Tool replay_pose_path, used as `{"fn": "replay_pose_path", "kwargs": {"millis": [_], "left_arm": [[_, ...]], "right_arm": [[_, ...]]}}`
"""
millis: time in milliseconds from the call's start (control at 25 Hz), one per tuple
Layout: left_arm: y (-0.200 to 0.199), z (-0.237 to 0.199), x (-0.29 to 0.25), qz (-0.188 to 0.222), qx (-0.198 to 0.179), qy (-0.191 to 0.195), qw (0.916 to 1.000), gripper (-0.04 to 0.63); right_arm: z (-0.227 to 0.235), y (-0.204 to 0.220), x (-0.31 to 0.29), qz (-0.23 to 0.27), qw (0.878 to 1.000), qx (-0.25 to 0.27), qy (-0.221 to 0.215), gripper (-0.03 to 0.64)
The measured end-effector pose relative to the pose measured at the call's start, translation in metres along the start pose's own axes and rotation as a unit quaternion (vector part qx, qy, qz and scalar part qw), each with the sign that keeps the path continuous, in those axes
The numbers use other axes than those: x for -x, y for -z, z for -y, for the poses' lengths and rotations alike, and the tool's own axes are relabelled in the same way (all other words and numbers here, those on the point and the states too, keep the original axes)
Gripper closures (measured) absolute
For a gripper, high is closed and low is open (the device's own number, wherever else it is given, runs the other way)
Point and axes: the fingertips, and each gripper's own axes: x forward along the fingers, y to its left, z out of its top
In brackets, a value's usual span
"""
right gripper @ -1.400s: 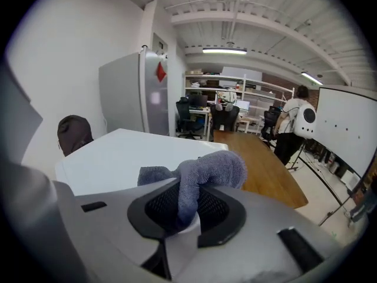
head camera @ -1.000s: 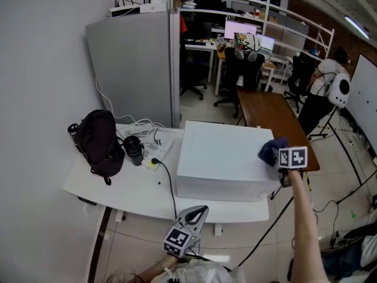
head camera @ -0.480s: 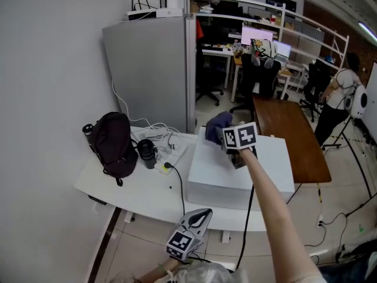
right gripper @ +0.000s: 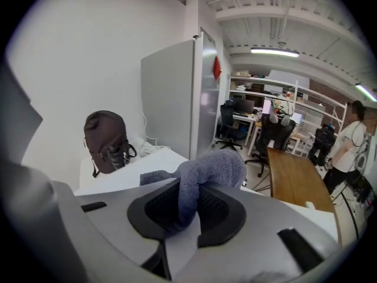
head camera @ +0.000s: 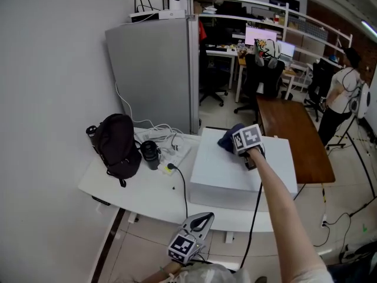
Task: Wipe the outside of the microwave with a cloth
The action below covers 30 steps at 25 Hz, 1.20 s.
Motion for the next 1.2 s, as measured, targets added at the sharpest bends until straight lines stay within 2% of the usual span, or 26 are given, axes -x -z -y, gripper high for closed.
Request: {"fn": "replay_pose_path", "kwargs": {"millis": [200,360,440,680,800,920,1040,1200], "left_arm": [[0.0,0.016,-0.009,-0.004,0.0,0.023,0.9997,0.609],[0.005,0.03,-0.014,-0.009,0.003,0.043,0.999,0.609],[0.007,0.032,-0.015,-0.01,0.005,0.046,0.9989,0.609],[0.009,0.033,-0.011,-0.011,0.01,0.041,0.999,0.609],[0.009,0.033,-0.01,-0.01,0.012,0.039,0.9991,0.609],[0.008,0.032,-0.01,-0.006,0.014,0.026,0.9995,0.609],[0.008,0.029,-0.007,-0.003,0.019,0.01,0.9998,0.609],[0.008,0.028,0.002,-0.001,0.033,-0.017,0.9993,0.609]], "right_arm": [[0.095,0.05,0.046,-0.016,0.996,-0.057,0.07,0.532],[0.163,0.095,0.087,-0.024,0.985,-0.117,0.124,0.532],[0.187,0.113,0.104,-0.022,0.979,-0.143,0.141,0.532],[0.221,0.147,0.137,-0.022,0.97,-0.168,0.173,0.531],[0.214,0.138,0.141,0.008,0.973,-0.155,0.17,0.532],[0.186,0.112,0.158,0.077,0.977,-0.137,0.141,0.532],[0.136,0.09,0.191,0.155,0.976,-0.115,0.098,0.532],[0.062,0.094,0.25,0.229,0.967,-0.085,0.064,0.532]]}}
